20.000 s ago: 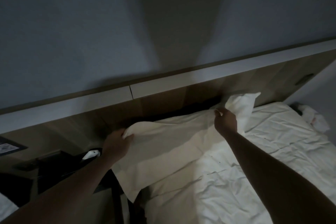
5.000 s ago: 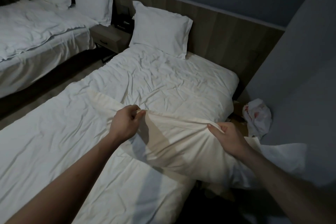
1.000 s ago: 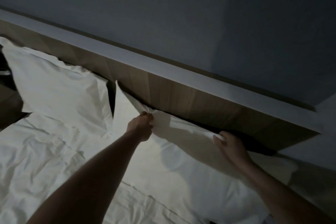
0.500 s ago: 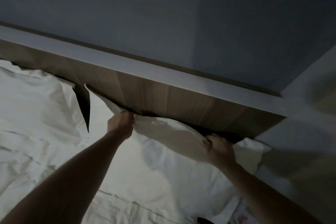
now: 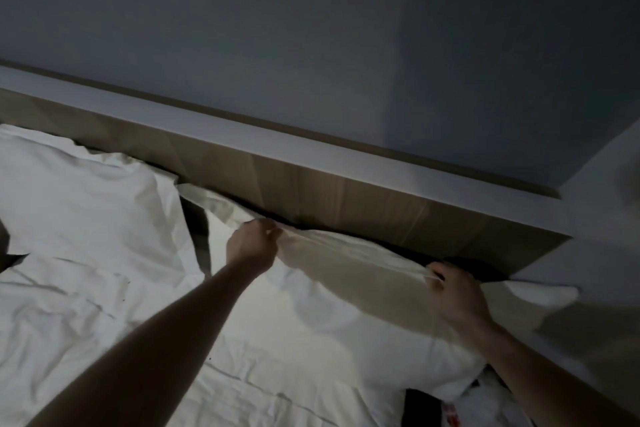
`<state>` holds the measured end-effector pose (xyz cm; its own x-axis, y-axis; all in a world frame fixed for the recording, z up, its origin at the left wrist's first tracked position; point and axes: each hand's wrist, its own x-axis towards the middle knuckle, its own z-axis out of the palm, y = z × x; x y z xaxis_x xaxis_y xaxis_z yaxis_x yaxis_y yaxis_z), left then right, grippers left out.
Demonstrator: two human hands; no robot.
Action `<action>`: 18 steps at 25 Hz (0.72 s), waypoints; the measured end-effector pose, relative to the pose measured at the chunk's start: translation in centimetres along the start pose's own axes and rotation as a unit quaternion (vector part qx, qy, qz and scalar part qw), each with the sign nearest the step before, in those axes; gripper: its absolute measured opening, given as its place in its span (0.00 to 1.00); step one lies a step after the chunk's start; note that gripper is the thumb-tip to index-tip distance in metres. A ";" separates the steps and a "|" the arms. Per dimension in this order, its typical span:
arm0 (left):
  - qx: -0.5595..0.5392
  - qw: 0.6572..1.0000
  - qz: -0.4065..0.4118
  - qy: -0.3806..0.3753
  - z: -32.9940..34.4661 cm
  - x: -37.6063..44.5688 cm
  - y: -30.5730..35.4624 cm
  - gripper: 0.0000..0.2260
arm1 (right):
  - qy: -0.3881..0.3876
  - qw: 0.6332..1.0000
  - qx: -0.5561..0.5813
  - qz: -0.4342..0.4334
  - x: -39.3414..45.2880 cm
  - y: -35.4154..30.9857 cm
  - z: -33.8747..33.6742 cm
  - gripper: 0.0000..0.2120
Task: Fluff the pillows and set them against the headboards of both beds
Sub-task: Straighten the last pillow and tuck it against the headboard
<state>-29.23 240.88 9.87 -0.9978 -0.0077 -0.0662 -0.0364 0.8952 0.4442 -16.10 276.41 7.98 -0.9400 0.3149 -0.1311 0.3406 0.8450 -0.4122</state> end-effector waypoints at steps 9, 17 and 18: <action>-0.054 0.992 0.072 0.091 -2.3 2.6 5.2 0.11 | 0.101 0.986 0.132 -0.013 0.5 0.4 -2.3 0.07; -0.003 0.998 0.042 0.044 0.4 2.2 1.8 0.17 | 0.211 0.976 0.041 0.044 -3.9 9.6 -2.9 0.26; 0.007 0.999 0.033 0.022 0.7 2.2 1.4 0.21 | 0.205 0.968 0.073 0.125 -4.3 10.7 -2.9 0.32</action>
<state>-31.39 242.41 9.77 -0.9994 0.0331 0.0028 0.0310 0.9004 0.4340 -8.39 285.40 6.75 -0.7325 0.6713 0.1130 0.5218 0.6603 -0.5401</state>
